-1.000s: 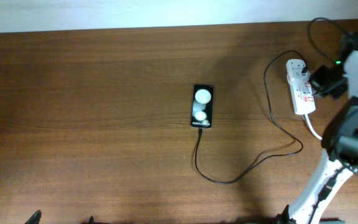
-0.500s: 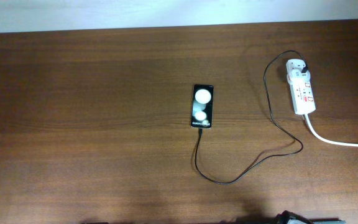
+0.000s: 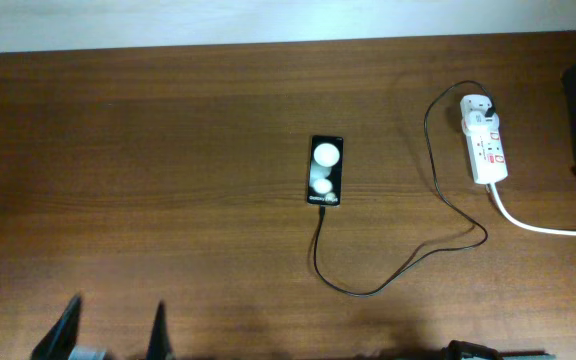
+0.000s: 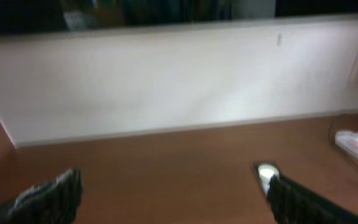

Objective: Plug charger to phone and switch on socket

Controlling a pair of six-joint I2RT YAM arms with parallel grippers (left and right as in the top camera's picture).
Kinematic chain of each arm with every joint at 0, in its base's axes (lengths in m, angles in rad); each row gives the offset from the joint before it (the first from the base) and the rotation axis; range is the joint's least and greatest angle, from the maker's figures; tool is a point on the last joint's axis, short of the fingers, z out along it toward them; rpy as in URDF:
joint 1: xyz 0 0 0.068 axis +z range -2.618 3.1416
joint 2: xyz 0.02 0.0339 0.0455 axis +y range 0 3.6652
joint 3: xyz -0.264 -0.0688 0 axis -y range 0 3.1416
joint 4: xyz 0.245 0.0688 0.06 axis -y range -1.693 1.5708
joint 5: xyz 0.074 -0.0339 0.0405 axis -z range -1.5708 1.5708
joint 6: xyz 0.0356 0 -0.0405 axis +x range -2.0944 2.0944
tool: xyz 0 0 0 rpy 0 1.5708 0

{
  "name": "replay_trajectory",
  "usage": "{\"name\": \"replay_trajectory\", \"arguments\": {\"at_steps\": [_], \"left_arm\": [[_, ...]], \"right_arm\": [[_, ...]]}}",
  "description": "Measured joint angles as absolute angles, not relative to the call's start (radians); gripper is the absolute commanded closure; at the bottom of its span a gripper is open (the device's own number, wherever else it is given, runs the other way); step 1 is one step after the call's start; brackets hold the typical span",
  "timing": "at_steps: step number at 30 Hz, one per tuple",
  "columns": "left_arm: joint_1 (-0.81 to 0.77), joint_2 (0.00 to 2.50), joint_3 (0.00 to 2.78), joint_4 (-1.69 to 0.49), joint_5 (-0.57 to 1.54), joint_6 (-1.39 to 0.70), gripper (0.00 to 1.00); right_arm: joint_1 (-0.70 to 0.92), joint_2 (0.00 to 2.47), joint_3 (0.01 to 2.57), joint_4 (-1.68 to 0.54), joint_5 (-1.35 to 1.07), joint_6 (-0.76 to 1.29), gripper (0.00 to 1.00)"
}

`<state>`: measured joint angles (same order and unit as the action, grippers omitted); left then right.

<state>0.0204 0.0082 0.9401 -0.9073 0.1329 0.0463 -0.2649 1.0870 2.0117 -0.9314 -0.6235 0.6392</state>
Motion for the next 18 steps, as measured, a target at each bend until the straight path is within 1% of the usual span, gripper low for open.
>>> {"name": "replay_trajectory", "arguments": {"at_steps": [4, 8, 11, 14, 16, 18], "left_arm": [[0.02, 0.015, 0.459, -0.436, 0.202, 0.047, 0.01], [0.02, 0.015, 0.154, -0.089, 0.214, 0.049, 0.01], [0.02, 0.015, 0.039, -0.01, 0.206, 0.05, 0.01], [0.02, 0.015, 0.026, -0.027, 0.147, 0.049, 0.01], [0.02, 0.015, 0.024, -0.09, 0.121, 0.05, 0.01], [0.02, 0.015, 0.024, -0.073, 0.115, 0.05, 0.01]], "right_arm": [[-0.265, 1.076, 2.012, -0.93, -0.626, 0.64, 0.96], [-0.265, 1.076, 2.012, -0.93, -0.627, 0.639, 0.96], [-0.265, 1.076, 2.012, -0.93, -0.628, 0.639, 0.96], [-0.265, 1.075, 2.012, -0.931, -0.63, 0.639, 0.96], [-0.265, 1.062, 2.012, -0.933, -0.63, 0.638, 0.95], [-0.265, 1.036, 2.012, -0.932, -0.63, 0.62, 0.95]]}}
